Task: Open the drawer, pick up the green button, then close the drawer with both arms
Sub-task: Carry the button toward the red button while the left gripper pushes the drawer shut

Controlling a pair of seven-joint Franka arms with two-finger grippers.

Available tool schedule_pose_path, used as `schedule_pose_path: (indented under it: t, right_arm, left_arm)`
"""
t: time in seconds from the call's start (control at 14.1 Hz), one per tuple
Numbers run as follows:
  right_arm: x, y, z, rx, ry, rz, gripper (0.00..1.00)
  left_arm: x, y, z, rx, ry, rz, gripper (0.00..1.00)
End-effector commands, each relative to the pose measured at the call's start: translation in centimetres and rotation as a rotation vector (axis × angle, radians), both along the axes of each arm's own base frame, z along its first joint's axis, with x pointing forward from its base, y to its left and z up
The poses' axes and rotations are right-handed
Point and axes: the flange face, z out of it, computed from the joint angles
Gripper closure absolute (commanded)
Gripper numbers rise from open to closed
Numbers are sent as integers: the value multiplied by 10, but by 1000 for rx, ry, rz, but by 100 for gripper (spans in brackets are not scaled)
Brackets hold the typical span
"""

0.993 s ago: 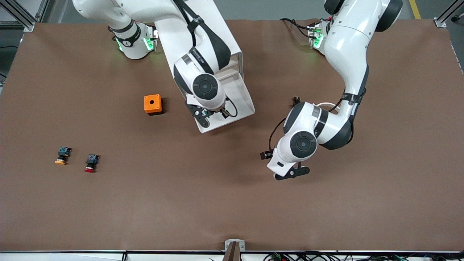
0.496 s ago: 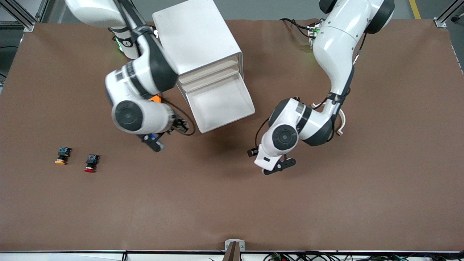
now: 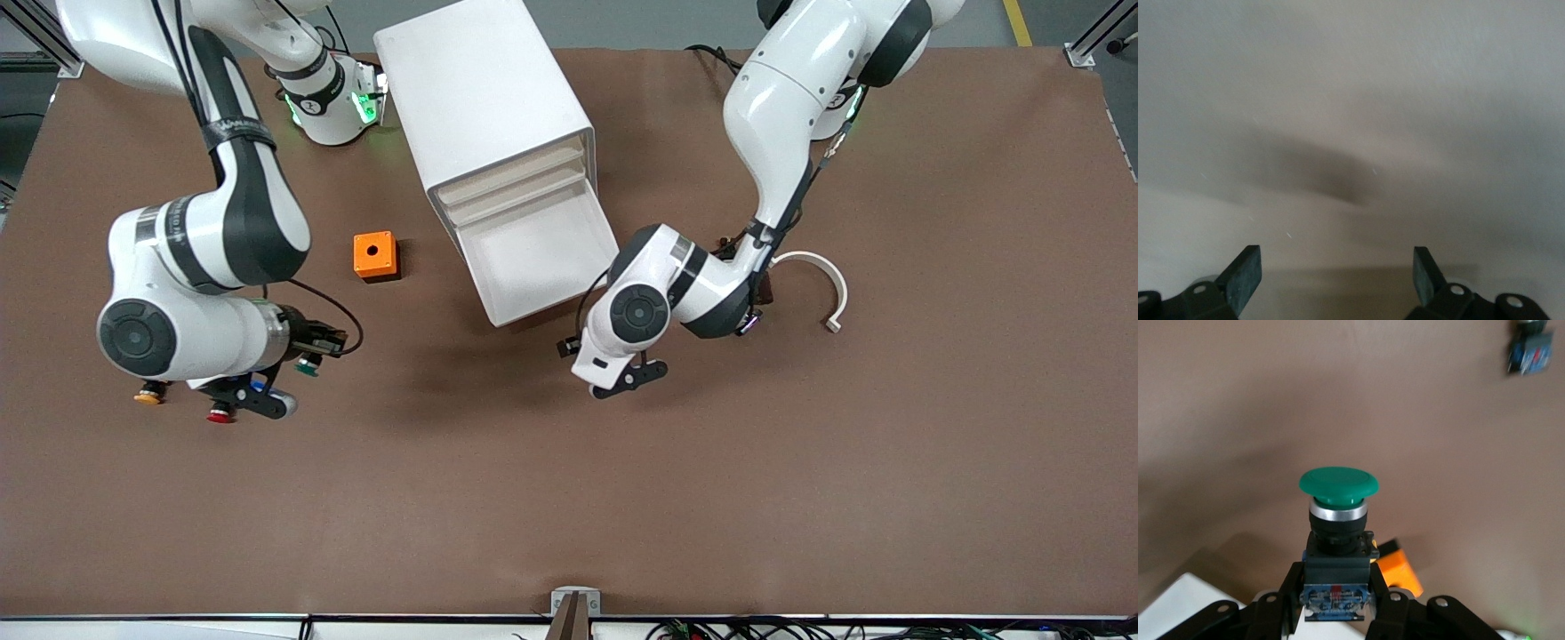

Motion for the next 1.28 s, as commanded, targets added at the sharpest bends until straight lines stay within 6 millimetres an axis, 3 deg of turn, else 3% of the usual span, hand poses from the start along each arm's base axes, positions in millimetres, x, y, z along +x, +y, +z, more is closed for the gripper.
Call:
schedule_pose_path:
  t: [0.0,0.35,0.78,0.99,1.21]
  right_arm:
    - [7,-22,-23,-12,-34,106,74]
    - [25,-76,-65,10,-72,265,74]
    - [41,-108,-109,19,-123,327,74]
    - [39,-124,-125,9,-126,321,74]
    - [39,-140,-155,3,-156,302,73]
  left_arm:
    - [-19,-21,-2,-12,10,17,0]
    - [-33,-41,-6,-32,-16,40,0]
    - [-64,-71,-4,-43,21,67,0]
    - [-84,-87,-6,-47,42,62,0]
    - [-99,-97,-4,-48,50,46,0]
